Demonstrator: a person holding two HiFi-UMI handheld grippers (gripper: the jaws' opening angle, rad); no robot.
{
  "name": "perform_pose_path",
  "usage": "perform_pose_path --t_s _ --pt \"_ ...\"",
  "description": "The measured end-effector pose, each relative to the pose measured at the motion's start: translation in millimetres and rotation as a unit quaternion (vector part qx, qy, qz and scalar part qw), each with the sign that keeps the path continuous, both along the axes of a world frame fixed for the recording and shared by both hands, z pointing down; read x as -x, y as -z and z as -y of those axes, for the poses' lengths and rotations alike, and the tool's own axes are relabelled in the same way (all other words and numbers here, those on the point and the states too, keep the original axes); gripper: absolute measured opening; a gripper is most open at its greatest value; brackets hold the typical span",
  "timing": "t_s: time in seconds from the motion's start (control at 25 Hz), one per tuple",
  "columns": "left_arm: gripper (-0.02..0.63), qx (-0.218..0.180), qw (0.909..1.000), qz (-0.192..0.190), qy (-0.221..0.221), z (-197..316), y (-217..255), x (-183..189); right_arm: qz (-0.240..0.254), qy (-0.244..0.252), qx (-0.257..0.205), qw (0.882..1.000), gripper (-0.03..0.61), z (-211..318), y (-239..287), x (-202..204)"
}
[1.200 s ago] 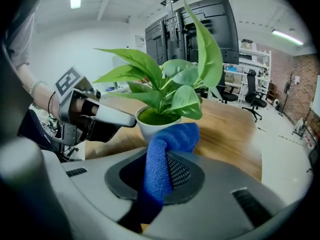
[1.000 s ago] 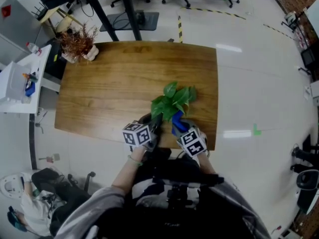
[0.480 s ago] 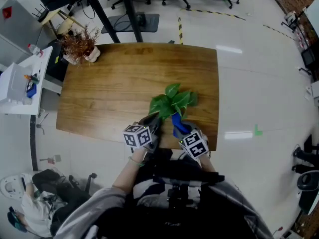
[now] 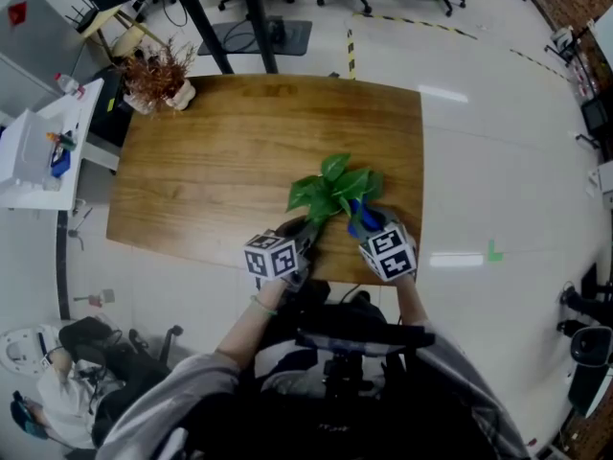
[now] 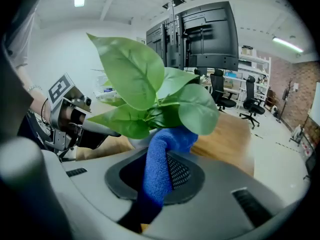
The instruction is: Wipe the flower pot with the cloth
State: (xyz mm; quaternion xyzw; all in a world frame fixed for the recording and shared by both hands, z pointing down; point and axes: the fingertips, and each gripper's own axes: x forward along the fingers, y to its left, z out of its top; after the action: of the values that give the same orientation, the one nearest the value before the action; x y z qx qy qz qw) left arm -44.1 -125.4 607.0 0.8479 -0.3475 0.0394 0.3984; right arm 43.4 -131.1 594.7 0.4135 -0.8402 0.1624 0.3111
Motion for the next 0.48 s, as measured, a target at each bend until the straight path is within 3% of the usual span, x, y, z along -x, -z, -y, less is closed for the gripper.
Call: perform_pose_path --t_s 0.48 --pt "0.006 -0.010 0.9989 0.020 0.040 19.3 -3.6 36.7 -0.003 0.088 0.033 0.996 0.071 -49.0 -23.2 66.9"
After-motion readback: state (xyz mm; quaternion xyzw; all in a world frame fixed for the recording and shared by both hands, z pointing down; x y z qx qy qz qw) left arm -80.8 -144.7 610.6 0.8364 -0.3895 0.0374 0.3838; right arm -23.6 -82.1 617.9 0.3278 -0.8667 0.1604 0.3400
